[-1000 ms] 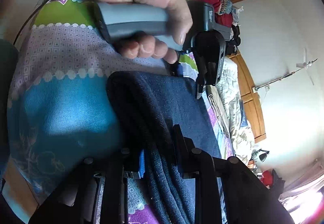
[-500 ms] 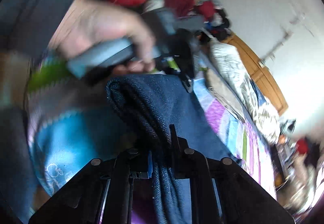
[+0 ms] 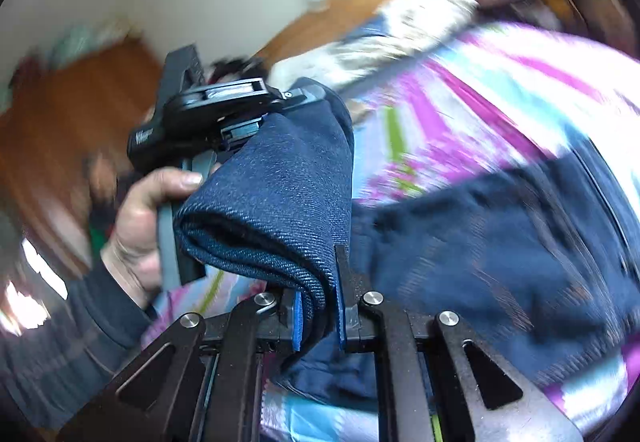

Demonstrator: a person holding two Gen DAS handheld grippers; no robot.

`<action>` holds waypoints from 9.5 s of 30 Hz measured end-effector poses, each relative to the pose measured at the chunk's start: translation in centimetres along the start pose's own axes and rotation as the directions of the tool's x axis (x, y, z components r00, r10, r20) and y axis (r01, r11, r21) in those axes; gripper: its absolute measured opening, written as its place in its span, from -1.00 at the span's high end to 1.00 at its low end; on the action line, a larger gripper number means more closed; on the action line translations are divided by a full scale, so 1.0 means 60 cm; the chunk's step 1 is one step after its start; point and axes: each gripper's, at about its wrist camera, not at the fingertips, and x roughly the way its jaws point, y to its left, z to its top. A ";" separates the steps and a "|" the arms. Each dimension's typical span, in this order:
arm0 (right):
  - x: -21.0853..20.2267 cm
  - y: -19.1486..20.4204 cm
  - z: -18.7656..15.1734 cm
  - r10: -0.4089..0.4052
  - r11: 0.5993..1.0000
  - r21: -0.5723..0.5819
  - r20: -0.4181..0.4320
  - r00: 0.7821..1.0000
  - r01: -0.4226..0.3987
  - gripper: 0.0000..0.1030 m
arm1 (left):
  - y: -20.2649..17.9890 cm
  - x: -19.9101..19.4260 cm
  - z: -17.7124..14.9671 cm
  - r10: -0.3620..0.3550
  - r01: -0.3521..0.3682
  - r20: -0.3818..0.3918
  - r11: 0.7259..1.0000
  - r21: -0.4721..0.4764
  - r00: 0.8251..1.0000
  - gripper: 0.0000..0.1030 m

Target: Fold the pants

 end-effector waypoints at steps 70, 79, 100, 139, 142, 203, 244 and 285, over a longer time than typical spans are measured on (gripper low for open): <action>-0.155 -0.416 0.113 0.167 0.965 -0.128 -0.366 0.915 -0.227 0.35 | -0.094 0.127 -0.246 0.052 -0.038 -0.262 0.998 0.056 0.964 -0.21; -0.160 -0.414 0.097 0.056 0.981 -0.151 -0.369 0.928 -0.119 0.18 | -0.082 0.087 -0.295 0.089 -0.069 -0.242 0.994 0.089 0.966 -0.07; -0.085 -0.291 0.232 -0.051 0.974 -0.227 -0.285 0.957 -0.016 0.00 | 0.002 0.001 -0.333 0.025 -0.034 -0.128 0.997 -0.069 0.991 -0.07; 0.105 -0.258 0.233 -0.100 0.990 -0.127 -0.355 0.930 0.058 -0.05 | 0.046 0.023 -0.359 -0.052 0.035 -0.127 0.991 -0.133 0.990 -0.13; 0.095 -0.278 0.217 -0.062 0.997 -0.056 -0.371 0.927 0.044 -0.08 | 0.046 0.023 -0.358 -0.048 0.031 -0.130 0.991 -0.131 0.990 -0.13; -0.039 -0.435 0.169 -0.116 0.982 0.077 -0.485 0.867 0.175 -0.18 | 0.197 0.018 -0.245 0.074 -0.112 -0.145 0.957 -0.269 0.987 -0.24; 0.081 -0.253 0.196 0.195 0.981 0.076 -0.392 0.899 -0.179 0.54 | 0.212 -0.015 -0.208 -0.259 0.234 -0.043 0.923 -0.305 0.965 0.62; 0.255 -0.108 0.085 -0.031 0.969 -0.221 -0.542 0.840 -0.107 0.75 | 0.419 -0.138 -0.355 -0.040 0.013 -0.086 0.956 -0.294 0.995 0.92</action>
